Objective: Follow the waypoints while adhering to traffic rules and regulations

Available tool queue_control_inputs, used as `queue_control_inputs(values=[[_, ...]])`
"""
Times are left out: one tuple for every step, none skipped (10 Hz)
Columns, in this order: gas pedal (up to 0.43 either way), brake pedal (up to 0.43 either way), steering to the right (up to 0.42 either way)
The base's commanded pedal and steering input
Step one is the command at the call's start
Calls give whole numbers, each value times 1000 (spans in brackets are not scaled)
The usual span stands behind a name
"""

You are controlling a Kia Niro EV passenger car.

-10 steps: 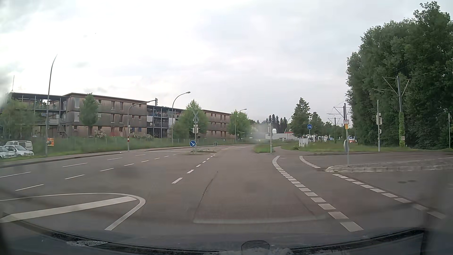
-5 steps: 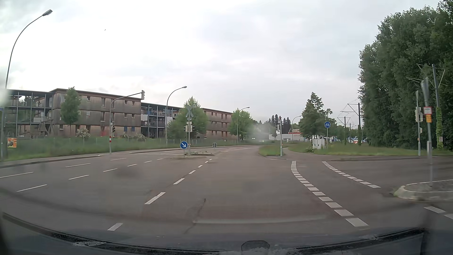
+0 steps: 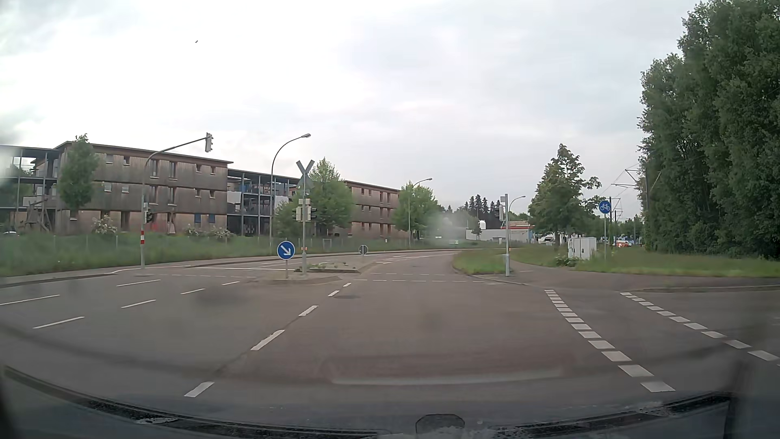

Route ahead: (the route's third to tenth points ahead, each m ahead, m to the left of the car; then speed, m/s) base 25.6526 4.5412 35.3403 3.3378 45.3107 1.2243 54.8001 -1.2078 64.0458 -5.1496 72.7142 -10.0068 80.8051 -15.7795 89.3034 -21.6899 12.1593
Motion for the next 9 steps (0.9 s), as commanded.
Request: queue_control_inputs(values=[[87,0,0],[87,0,1],[87,0,1],[87,0,3],[87,0,3],[87,0,3],[87,0,3],[87,0,3],[87,0,3]])
